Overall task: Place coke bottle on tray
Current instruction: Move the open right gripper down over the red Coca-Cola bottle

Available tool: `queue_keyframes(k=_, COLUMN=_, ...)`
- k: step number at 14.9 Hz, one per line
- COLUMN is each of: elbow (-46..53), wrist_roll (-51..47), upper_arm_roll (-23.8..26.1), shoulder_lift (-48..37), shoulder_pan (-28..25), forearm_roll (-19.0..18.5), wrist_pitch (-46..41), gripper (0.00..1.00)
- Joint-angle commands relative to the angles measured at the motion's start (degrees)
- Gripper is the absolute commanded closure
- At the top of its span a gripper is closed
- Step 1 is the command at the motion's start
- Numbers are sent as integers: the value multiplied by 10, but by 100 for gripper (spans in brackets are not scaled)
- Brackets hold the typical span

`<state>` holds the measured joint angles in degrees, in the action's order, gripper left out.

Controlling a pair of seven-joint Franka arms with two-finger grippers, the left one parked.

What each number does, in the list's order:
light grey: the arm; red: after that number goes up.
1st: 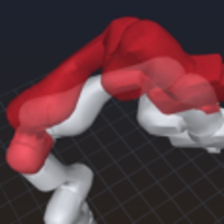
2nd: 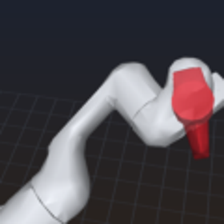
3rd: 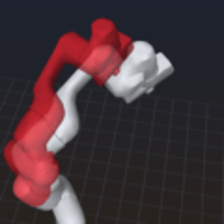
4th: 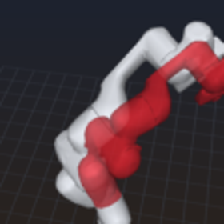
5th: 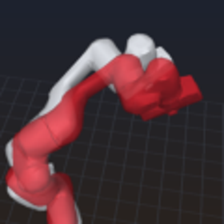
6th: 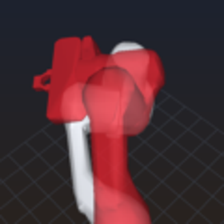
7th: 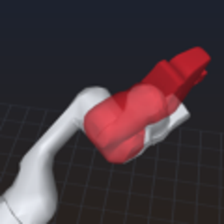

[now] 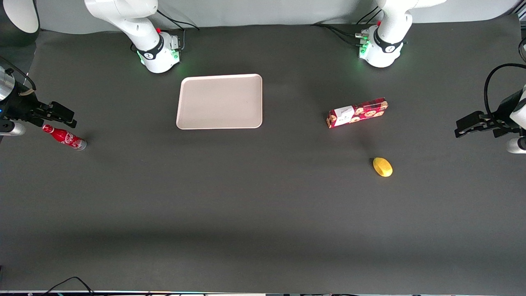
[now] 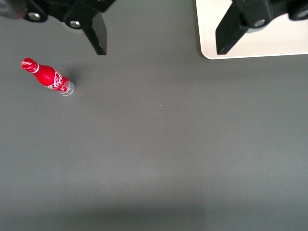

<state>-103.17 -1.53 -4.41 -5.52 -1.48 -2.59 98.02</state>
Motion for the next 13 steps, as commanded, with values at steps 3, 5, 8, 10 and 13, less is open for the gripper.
queue_keyframes(k=3, elbow=19, wrist_roll=-6, upper_arm_roll=5, shoulder_lift=16, shoulder_pan=8, forearm_roll=6, wrist_pitch=-21, gripper=0)
queue_keyframes(k=5, elbow=20, wrist_roll=-1, upper_arm_roll=5, shoulder_lift=16, shoulder_pan=5, forearm_roll=6, wrist_pitch=-21, gripper=0)
queue_keyframes(k=8, elbow=19, wrist_roll=1, upper_arm_roll=5, shoulder_lift=17, shoulder_pan=9, forearm_roll=6, wrist_pitch=-21, gripper=0)
queue_keyframes(k=10, elbow=18, wrist_roll=3, upper_arm_roll=5, shoulder_lift=17, shoulder_pan=10, forearm_roll=7, wrist_pitch=-22, gripper=0)
queue_keyframes(k=13, elbow=17, wrist_roll=3, upper_arm_roll=5, shoulder_lift=17, shoulder_pan=11, forearm_roll=7, wrist_pitch=-32, gripper=0)
